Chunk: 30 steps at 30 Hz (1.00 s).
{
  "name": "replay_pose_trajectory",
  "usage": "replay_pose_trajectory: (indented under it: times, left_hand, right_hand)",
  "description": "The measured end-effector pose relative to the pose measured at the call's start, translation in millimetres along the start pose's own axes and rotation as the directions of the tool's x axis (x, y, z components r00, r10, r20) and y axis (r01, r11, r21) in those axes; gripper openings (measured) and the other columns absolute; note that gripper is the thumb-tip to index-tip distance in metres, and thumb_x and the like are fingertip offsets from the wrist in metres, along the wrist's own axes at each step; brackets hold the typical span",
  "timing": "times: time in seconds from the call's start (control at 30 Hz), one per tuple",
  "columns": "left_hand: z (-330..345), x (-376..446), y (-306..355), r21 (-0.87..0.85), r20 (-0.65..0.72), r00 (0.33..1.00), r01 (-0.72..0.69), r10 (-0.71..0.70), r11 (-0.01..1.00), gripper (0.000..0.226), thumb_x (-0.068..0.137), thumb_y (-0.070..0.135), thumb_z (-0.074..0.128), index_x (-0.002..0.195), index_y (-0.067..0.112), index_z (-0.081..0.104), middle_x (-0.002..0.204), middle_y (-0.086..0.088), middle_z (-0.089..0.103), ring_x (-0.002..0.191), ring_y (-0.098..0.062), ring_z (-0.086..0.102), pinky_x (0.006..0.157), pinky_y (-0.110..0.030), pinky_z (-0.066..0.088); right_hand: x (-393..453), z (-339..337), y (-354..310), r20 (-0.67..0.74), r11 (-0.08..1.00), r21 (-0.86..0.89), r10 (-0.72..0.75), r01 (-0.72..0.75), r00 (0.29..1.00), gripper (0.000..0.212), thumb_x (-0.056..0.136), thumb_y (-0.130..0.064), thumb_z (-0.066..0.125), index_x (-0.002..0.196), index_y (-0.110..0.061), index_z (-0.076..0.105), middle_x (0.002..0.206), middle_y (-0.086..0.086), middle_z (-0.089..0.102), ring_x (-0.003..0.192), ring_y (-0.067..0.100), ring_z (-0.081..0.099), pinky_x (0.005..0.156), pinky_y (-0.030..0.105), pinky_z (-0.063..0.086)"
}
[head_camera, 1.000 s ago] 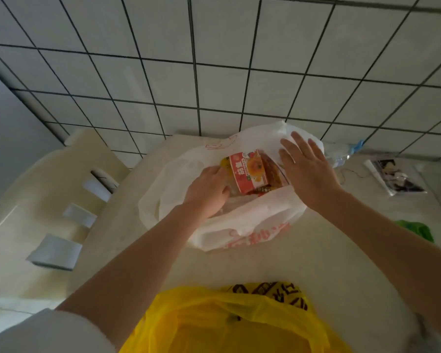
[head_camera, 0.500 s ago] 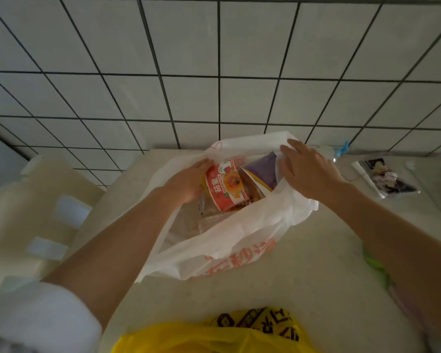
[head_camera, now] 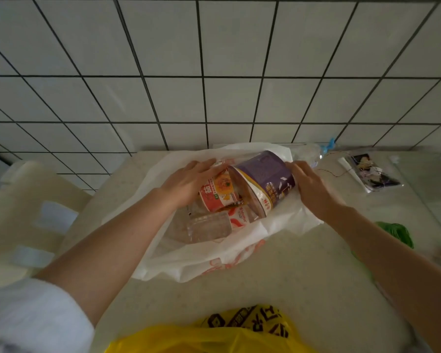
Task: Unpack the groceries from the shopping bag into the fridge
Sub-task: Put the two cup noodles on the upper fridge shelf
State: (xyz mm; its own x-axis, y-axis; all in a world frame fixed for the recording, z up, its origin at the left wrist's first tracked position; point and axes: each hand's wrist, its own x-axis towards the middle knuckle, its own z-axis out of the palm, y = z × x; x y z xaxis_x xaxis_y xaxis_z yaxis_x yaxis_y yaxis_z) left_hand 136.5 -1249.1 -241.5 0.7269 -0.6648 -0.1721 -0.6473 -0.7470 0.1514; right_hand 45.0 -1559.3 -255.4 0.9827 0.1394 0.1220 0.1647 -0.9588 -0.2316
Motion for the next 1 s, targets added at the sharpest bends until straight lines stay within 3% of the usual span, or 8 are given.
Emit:
replay_pose_trajectory:
  times: [0.13, 0.27, 0.37, 0.43, 0.53, 0.73, 0.87, 1.0]
  left_hand:
    - [-3.6, 0.8, 3.6, 0.028, -0.007, 1.0, 0.025, -0.025, 0.999, 0.075, 0.095, 0.036, 0.052, 0.152, 0.039, 0.004, 0.162, 0.002, 0.007, 0.145, -0.035, 0.015, 0.115, -0.051, 0.026]
    - [-4.1, 2.4, 7.5, 0.122, -0.032, 0.999, -0.039, 0.043, 0.992, 0.087, 0.092, 0.028, 0.06, 0.153, 0.031, -0.002, 0.162, 0.004, 0.008, 0.134, -0.032, 0.032, 0.108, -0.042, 0.034]
    - [-4.9, 0.4, 12.0, 0.116, -0.07, 0.993, -0.09, 0.099, 0.989, 0.09, 0.091, 0.023, 0.062, 0.153, 0.026, -0.003, 0.161, 0.002, 0.016, 0.128, -0.028, 0.04, 0.105, -0.038, 0.034]
    - [-6.9, -1.0, 13.4, 0.136, -0.079, 0.988, -0.123, 0.135, 0.983, 0.089, 0.09, 0.019, 0.061, 0.153, 0.025, -0.002, 0.16, 0.0, 0.019, 0.129, -0.029, 0.041, 0.107, -0.038, 0.033]
    - [-10.6, -0.7, 11.7, 0.167, -0.079, 0.985, -0.141, 0.156, 0.976, 0.091, 0.09, 0.017, 0.061, 0.153, 0.026, -0.003, 0.16, 0.001, 0.018, 0.128, -0.028, 0.04, 0.099, -0.038, 0.04]
    - [-5.4, -7.9, 3.3, 0.276, -0.059, 0.986, -0.133, 0.155, 0.952, 0.086, 0.088, 0.023, 0.066, 0.153, 0.028, 0.01, 0.161, 0.007, 0.01, 0.119, -0.028, 0.041, 0.081, -0.039, 0.054]
    - [-10.0, -21.1, 2.3, 0.3, -0.117, 0.986, -0.082, 0.122, 0.95, 0.08, 0.083, 0.031, 0.072, 0.15, 0.024, 0.027, 0.158, 0.0, 0.026, 0.121, -0.03, 0.041, 0.084, -0.041, 0.053]
    - [-14.7, -44.3, 4.1, 0.276, -0.214, 0.97, -0.056, 0.119, 0.959, 0.077, 0.072, 0.034, 0.081, 0.138, 0.016, 0.046, 0.145, -0.008, 0.045, 0.11, -0.032, 0.053, 0.077, -0.042, 0.053]
  right_hand:
    - [-4.8, 2.1, 4.4, 0.095, 0.991, -0.097, 0.096, -0.087, 0.991, 0.084, 0.078, 0.016, 0.054, 0.147, -0.022, 0.027, 0.149, 0.006, 0.035, 0.116, 0.032, 0.05, 0.098, 0.044, 0.046]
    - [4.8, -28.1, -26.2, -0.004, 0.988, -0.022, 0.151, -0.151, 0.988, 0.056, 0.082, 0.006, 0.053, 0.135, -0.013, 0.051, 0.151, 0.01, 0.034, 0.139, 0.034, 0.022, 0.113, 0.049, 0.025]
    - [8.1, -41.4, -63.7, -0.105, 0.983, 0.123, 0.152, -0.139, 0.983, 0.043, 0.096, -0.02, 0.048, 0.137, -0.009, 0.047, 0.145, 0.01, 0.044, 0.137, 0.028, 0.03, 0.112, 0.041, 0.028]
    - [8.9, -40.8, -85.6, -0.034, 0.98, 0.132, 0.152, -0.147, 0.988, 0.061, 0.095, -0.046, 0.045, 0.144, -0.011, 0.035, 0.147, 0.008, 0.04, 0.134, 0.026, 0.035, 0.109, 0.039, 0.033]
    - [12.1, -27.5, -99.0, 0.018, 0.977, -0.05, 0.21, -0.209, 0.978, 0.09, 0.083, -0.073, 0.042, 0.147, -0.014, 0.021, 0.152, 0.014, 0.026, 0.132, 0.034, 0.035, 0.105, 0.046, 0.037]
    - [11.1, -22.9, -98.7, 0.013, 0.952, -0.132, 0.282, -0.278, 0.959, 0.104, 0.072, -0.065, 0.064, 0.147, -0.014, 0.014, 0.143, 0.02, 0.032, 0.122, 0.038, 0.043, 0.095, 0.046, 0.045]
    - [5.6, -31.9, -94.6, 0.059, 0.918, -0.255, 0.327, -0.302, 0.943, 0.101, 0.069, -0.071, 0.061, 0.142, -0.014, 0.022, 0.119, 0.016, 0.05, 0.1, 0.032, 0.055, 0.078, 0.043, 0.05]
    - [-4.0, -42.1, -89.6, 0.087, 0.942, -0.146, 0.318, -0.303, 0.944, 0.095, 0.068, -0.071, 0.062, 0.138, -0.015, 0.03, 0.117, 0.015, 0.052, 0.098, 0.032, 0.056, 0.078, 0.045, 0.053]
